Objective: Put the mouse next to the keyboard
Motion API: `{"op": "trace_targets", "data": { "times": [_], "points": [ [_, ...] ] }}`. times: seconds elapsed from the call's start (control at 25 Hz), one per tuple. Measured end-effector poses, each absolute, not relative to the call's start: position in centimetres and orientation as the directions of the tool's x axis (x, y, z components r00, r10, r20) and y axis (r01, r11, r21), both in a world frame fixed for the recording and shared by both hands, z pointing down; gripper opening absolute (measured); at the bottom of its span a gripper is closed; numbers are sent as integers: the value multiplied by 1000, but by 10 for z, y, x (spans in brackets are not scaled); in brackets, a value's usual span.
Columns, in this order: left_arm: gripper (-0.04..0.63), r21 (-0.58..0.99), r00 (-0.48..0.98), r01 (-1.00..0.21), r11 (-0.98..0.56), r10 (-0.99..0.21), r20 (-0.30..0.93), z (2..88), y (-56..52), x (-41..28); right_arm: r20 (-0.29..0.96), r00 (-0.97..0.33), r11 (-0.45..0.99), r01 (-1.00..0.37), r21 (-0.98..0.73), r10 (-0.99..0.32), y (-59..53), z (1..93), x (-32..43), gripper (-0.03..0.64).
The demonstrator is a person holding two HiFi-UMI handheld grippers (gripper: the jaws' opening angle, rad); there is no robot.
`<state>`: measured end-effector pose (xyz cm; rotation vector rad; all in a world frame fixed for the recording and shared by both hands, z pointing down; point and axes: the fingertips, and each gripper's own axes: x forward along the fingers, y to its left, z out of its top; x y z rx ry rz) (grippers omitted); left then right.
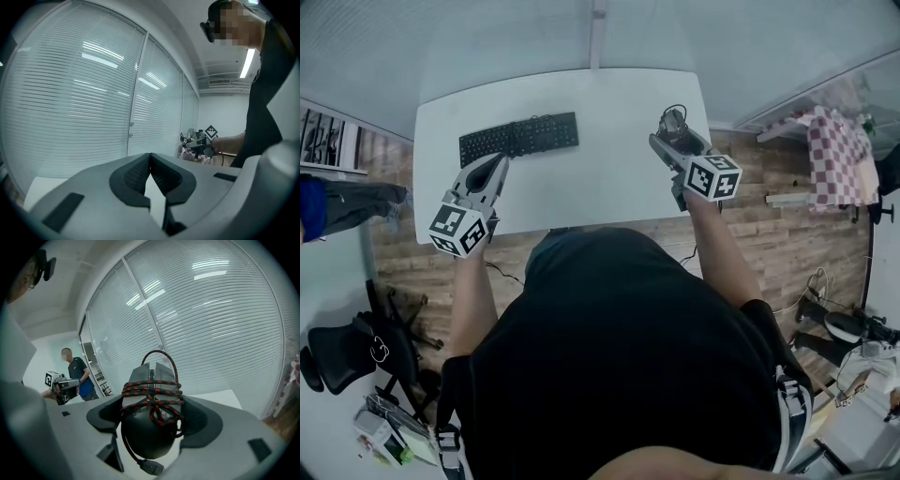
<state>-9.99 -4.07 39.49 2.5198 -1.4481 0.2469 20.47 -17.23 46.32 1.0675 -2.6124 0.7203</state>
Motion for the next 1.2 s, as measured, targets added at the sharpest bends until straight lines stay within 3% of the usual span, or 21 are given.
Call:
{"op": "trace_targets", "data": {
  "times": [1.2],
  "points": [
    [23,131,510,-860,-494,-816,272,409,-91,-160,410,-704,597,-710,-373,-580,-216,483,145,390]
  ]
}}
